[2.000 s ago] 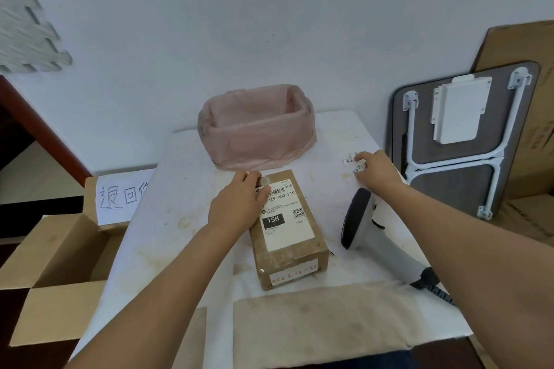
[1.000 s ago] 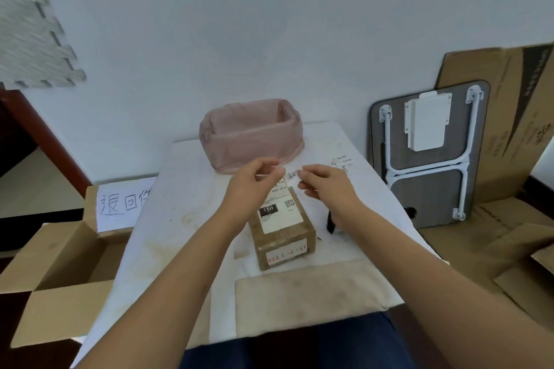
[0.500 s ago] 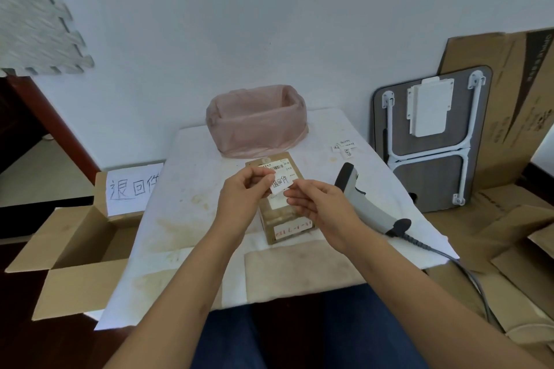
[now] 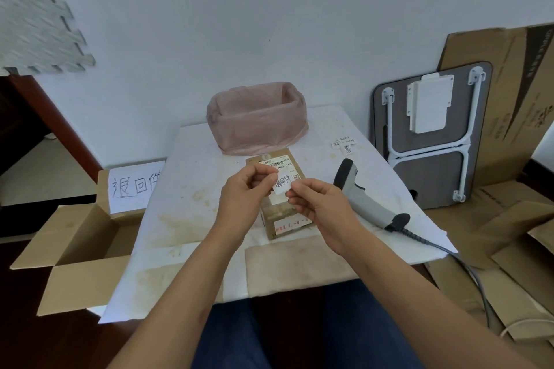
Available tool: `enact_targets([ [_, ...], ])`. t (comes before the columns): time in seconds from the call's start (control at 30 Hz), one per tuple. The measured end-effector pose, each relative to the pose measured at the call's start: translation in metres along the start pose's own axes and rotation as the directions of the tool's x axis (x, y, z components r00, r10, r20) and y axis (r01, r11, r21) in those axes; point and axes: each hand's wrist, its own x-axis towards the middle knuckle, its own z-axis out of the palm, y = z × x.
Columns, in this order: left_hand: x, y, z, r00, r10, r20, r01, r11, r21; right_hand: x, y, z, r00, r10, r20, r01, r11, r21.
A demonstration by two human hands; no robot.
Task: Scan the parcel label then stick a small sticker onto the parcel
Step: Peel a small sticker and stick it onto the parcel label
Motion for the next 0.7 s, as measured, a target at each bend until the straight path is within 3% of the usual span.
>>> enact_targets([
  [0.1,0.0,-0.001,0.002,0.998,0.054,-0.017,-0.052,0.992,0.114,-0.001,0.001,-0.001,1.0,-0.001,-0.001,0.001,1.0,0.007],
  [0.17,-0.001,-0.001,0.003,0.985,0.171,-0.019,-0.159,0.95,0.268,-0.001,0.002,-0.002,1.0,-0.011,-0.013,0.011,1.0,0.003],
  [0.2,-0.001,-0.002,0.002,0.961,0.276,-0.005,-0.253,0.888,0.384,-0.001,0.002,-0.002,0.999,-0.02,-0.024,0.02,1.0,-0.005],
  [0.27,-0.001,-0.006,0.0,0.857,0.505,0.099,-0.451,0.644,0.619,-0.001,0.002,-0.002,0.997,-0.049,-0.052,0.047,0.998,-0.031],
  [0.33,-0.003,-0.01,0.0,0.771,0.592,0.232,-0.547,0.43,0.718,-0.001,0.002,-0.002,0.994,-0.091,-0.066,0.086,0.993,-0.078],
  [0.37,-0.005,-0.012,0.001,0.767,0.59,0.254,-0.552,0.403,0.73,-0.001,0.002,-0.002,0.992,-0.112,-0.065,0.104,0.989,-0.105],
  [0.5,-0.007,-0.016,0.004,0.844,0.517,0.145,-0.449,0.531,0.718,-0.001,0.005,-0.002,0.977,-0.202,-0.067,0.182,0.955,-0.234],
  [0.63,-0.011,-0.009,0.008,0.945,0.303,0.123,-0.325,0.829,0.455,-0.001,0.007,0.0,0.934,-0.352,-0.058,0.289,0.841,-0.458],
  [0.7,-0.013,-0.005,0.01,0.975,0.205,0.089,-0.223,0.913,0.341,0.0,0.007,0.001,0.913,-0.404,-0.053,0.315,0.781,-0.539],
])
